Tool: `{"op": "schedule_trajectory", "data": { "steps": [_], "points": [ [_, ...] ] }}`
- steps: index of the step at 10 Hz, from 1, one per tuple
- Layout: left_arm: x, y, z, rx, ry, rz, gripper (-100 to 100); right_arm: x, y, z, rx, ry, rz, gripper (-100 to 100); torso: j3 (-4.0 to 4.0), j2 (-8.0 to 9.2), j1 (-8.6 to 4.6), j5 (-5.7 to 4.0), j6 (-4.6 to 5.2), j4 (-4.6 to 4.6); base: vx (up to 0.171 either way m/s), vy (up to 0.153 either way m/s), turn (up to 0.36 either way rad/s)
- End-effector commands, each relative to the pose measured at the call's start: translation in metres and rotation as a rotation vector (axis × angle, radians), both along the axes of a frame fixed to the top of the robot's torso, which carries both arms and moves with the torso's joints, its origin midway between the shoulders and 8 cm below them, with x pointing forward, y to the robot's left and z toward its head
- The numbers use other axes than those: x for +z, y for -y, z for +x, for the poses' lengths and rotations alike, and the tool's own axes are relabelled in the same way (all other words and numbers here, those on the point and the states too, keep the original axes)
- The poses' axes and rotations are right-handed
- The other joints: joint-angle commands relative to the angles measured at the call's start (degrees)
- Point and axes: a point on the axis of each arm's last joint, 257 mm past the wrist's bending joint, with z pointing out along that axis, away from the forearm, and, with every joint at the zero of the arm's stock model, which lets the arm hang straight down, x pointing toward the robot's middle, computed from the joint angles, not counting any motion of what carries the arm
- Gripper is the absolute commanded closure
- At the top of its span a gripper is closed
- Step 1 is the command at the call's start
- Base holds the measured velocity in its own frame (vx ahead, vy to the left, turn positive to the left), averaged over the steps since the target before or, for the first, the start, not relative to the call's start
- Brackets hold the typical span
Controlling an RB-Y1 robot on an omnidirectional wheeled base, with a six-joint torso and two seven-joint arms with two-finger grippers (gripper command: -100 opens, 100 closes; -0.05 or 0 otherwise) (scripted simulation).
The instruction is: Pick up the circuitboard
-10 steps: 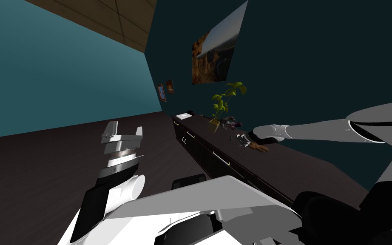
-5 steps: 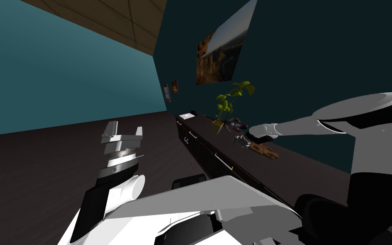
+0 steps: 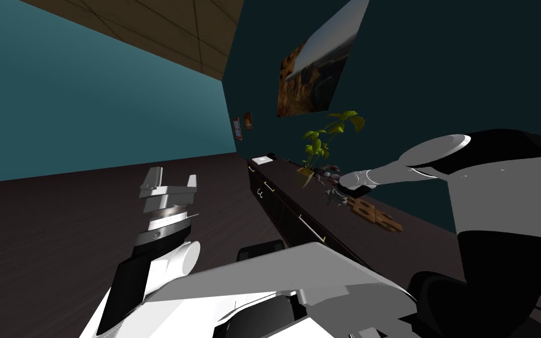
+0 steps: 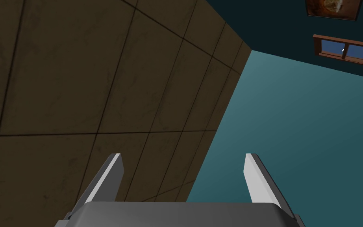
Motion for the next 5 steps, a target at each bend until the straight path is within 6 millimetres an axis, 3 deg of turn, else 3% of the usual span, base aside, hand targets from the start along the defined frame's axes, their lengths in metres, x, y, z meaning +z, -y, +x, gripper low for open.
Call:
{"op": "schedule_trajectory", "data": {
  "steps": [1,4,5],
  "points": [
    [0.0000,0.0000,0.0000,0.000,0.000,0.000,0,-0.0052,0.0060,-0.0059,0.033,-0.054,-0.035,-100,0.00,0.00,0.00,0.00,0.00,0.00,0.007,-0.047,0.143],
    [0.0000,0.0000,0.0000,0.000,0.000,0.000,0,-0.0084,0.0093,-0.0100,0.046,-0.082,-0.053,-100,0.02,0.03,0.05,0.00,0.02,0.01,0.000,-0.028,0.080],
    [0.0000,0.0000,0.0000,0.000,0.000,0.000,0,-0.0087,0.0096,-0.0103,0.048,-0.085,-0.055,0,0.03,0.05,0.11,0.02,0.05,0.02,0.000,0.000,0.000]
  ]
}}
